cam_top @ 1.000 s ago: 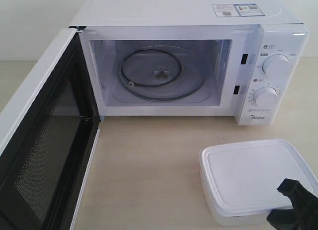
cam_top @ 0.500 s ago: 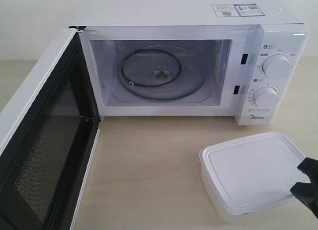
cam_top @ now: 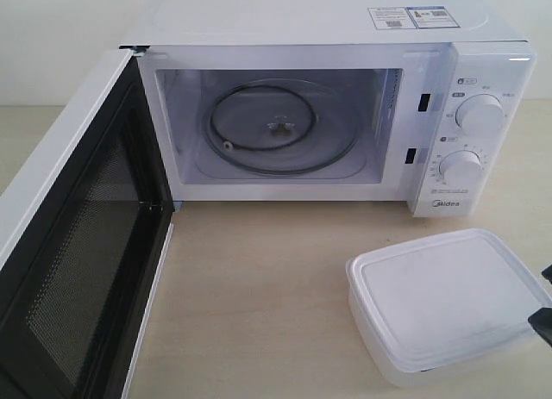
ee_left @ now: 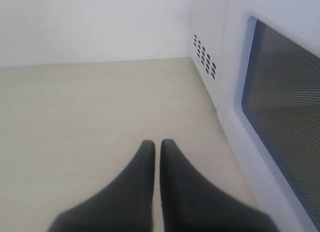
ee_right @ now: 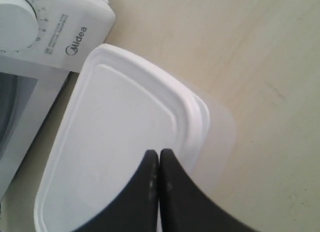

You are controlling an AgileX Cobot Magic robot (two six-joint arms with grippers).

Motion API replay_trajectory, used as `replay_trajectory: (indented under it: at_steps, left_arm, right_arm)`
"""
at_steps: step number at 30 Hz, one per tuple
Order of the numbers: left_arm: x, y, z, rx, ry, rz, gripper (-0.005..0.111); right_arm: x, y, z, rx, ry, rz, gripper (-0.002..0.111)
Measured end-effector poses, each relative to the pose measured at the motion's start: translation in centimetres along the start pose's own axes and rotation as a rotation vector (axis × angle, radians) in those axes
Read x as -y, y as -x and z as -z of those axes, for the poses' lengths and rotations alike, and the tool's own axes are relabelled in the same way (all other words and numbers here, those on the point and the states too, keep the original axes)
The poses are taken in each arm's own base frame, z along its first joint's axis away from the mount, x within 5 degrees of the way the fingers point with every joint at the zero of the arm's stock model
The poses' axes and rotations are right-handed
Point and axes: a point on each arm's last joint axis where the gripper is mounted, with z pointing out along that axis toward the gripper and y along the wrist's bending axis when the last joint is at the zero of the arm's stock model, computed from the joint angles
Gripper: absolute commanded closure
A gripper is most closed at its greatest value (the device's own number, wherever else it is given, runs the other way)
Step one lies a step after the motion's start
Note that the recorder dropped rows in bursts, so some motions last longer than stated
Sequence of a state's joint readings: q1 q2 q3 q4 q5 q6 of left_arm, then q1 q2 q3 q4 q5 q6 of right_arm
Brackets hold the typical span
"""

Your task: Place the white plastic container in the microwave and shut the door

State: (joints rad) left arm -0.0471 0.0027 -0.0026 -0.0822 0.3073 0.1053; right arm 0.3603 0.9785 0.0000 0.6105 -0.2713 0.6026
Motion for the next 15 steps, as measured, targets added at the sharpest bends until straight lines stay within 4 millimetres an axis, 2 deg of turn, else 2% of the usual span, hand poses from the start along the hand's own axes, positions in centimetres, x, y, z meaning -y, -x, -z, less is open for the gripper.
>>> replay_trajectory:
  at_steps: [4, 15]
  left_arm:
    - [0.0, 0.0, 0.0, 0.0, 0.0, 0.0, 0.102]
    - [0.0, 0.0, 0.0, 0.0, 0.0, 0.0, 0.102]
  right_arm:
    - [0.2, 0.1, 0.0, 0.009, -0.018, 0.027, 0.108]
    - [1.0, -1.3, 0.1, -0.152, -0.092, 0.216, 0.108]
